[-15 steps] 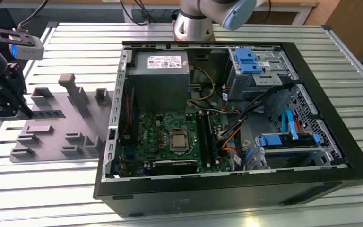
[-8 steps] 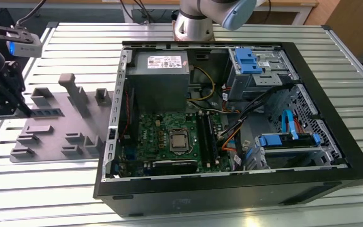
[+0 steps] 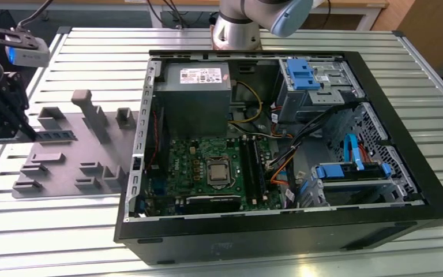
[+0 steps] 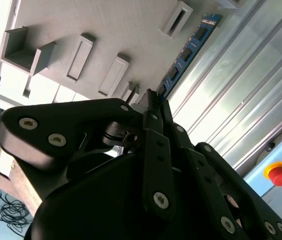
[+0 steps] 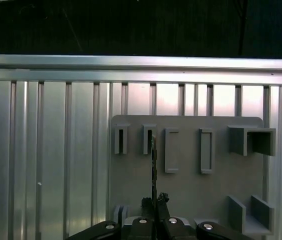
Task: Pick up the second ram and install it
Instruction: 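Pick up the second ram and move it above second insertion slot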
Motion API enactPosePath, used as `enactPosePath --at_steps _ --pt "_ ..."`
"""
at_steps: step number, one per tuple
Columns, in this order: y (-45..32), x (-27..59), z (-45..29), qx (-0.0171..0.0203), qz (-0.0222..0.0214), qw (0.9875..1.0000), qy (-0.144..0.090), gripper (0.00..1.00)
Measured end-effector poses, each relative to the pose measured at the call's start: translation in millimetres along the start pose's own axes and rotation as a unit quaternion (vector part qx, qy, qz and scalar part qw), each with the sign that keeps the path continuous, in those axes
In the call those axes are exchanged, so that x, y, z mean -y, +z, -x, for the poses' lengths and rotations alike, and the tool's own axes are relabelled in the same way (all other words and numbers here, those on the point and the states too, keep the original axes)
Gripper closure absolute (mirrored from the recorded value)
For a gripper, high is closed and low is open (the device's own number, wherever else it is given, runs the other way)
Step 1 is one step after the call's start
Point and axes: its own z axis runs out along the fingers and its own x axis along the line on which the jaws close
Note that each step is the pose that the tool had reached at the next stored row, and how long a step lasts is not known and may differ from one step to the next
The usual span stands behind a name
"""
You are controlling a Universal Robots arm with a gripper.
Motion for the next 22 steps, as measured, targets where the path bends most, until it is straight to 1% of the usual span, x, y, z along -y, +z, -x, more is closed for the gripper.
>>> enactPosePath --at_steps 13,22 --pt "-7.1 0.1 0.0 -0.0001 0.0001 1.0000 0.000 0.86" --pt "-13.4 0.2 0.0 -0.0001 0.0001 1.0000 0.000 0.86"
